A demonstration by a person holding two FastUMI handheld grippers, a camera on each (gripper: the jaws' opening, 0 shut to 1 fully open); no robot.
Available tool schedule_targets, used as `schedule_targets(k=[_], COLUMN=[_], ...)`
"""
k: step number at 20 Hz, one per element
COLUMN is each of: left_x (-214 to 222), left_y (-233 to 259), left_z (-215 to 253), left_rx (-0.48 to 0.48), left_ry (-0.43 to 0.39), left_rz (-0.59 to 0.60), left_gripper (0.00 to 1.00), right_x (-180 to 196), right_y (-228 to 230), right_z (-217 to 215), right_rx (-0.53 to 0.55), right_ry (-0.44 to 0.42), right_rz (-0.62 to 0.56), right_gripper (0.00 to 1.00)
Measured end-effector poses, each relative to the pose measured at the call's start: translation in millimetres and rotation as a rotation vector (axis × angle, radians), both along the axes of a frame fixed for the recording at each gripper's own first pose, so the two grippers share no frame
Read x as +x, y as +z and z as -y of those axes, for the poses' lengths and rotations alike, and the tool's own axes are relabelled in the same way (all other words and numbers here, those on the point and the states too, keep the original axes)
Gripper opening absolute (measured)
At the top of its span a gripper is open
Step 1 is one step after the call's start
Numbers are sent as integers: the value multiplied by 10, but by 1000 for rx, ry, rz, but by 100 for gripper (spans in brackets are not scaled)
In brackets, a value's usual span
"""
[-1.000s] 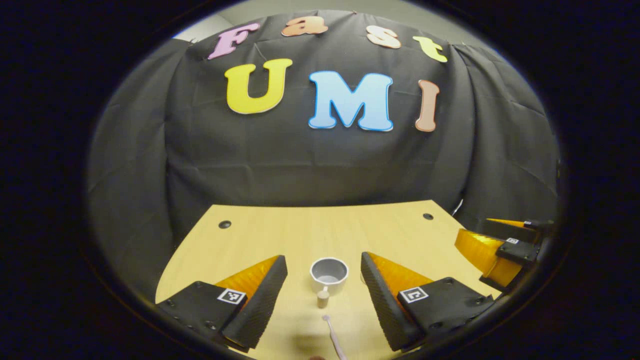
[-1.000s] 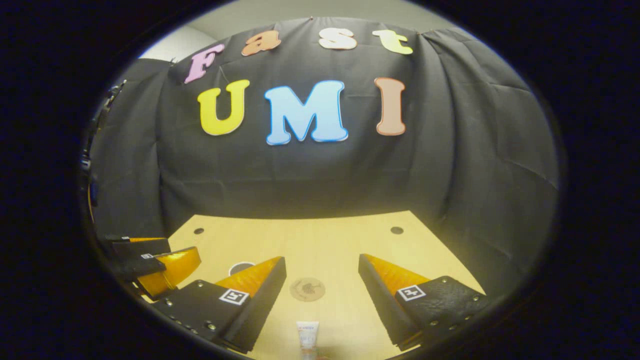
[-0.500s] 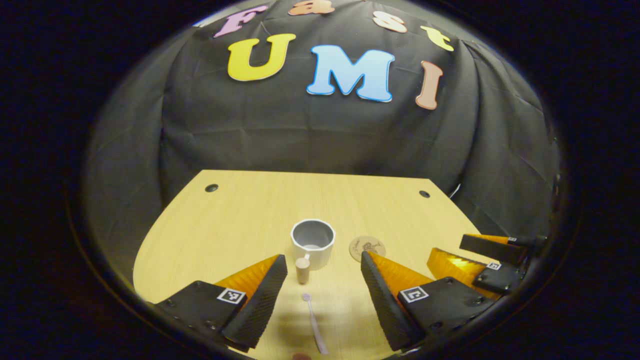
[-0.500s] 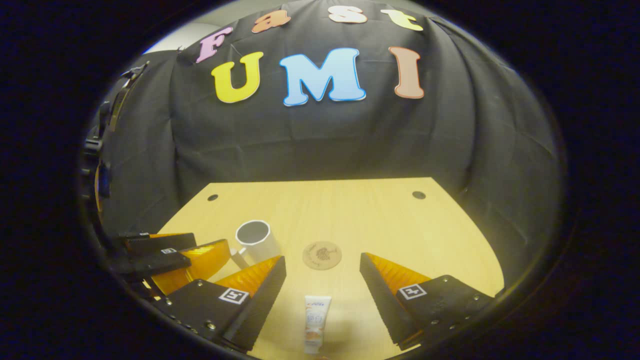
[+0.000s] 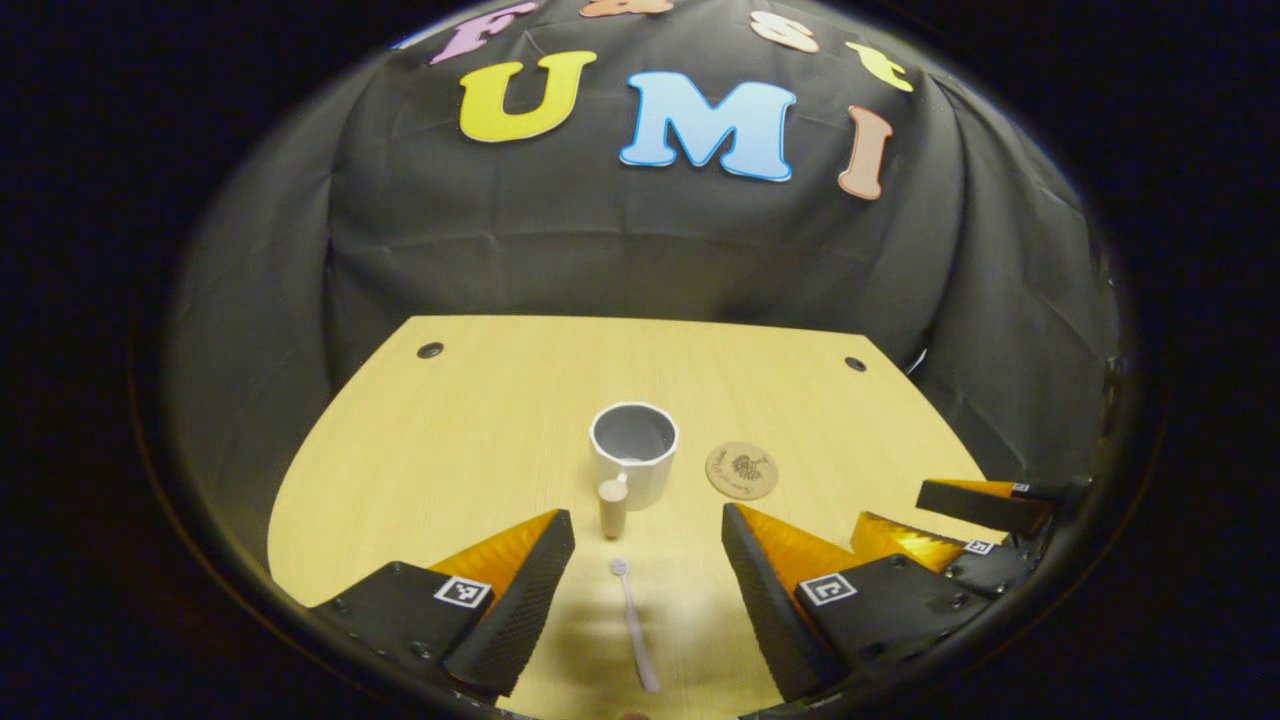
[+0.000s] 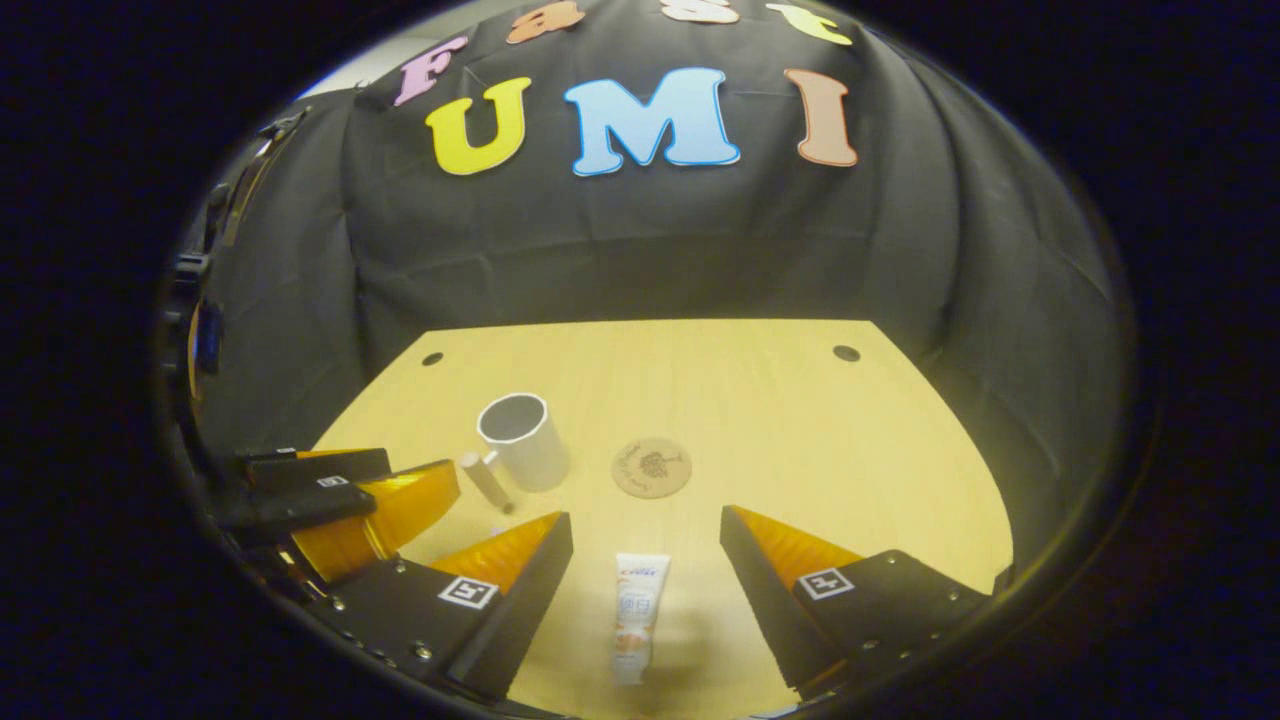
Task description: Put the toothbrush and toothpaste on the desktop into the cup, then pick up the cup and place it on the coaster on the desktop.
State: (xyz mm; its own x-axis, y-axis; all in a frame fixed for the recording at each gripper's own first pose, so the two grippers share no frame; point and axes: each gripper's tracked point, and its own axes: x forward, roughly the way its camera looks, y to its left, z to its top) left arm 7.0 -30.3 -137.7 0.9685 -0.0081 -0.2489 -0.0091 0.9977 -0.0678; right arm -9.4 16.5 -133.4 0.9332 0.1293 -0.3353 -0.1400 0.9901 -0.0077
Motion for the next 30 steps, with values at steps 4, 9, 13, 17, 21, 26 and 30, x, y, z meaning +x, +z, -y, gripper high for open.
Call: schedule_targets(k=[4, 9, 13, 17, 21, 26, 30], left_x=[92, 117, 77, 118, 191, 226, 247], left_y=[-322, -851, -1300, -1553, -1729, -1901, -1890], left_z=[43, -5, -60, -126, -189, -183, -157], left_rx=[7, 0, -15, 5, 42, 23, 24], left_ry=[2, 10, 21, 31, 59, 79, 85], left_rz=[-93, -226, -360, -422, -469, -518, -500], left_gripper=[99, 100, 94, 100, 100, 96, 94], right_x=[31, 82, 102, 114, 128, 135, 48], right_y=[-385, -735, -958, -1134, -1329, -1554, -1651], right_z=[-9, -37, -92, -105, -107, -47, -2], right_rx=[3, -35, -69, -95, -95, -133, -161], right_ry=[12, 27, 34, 28, 14, 12, 6], right_rz=[-151, -278, -361, -422, -489, -554, -614], right_gripper=[93, 93, 93, 92, 88, 84, 79])
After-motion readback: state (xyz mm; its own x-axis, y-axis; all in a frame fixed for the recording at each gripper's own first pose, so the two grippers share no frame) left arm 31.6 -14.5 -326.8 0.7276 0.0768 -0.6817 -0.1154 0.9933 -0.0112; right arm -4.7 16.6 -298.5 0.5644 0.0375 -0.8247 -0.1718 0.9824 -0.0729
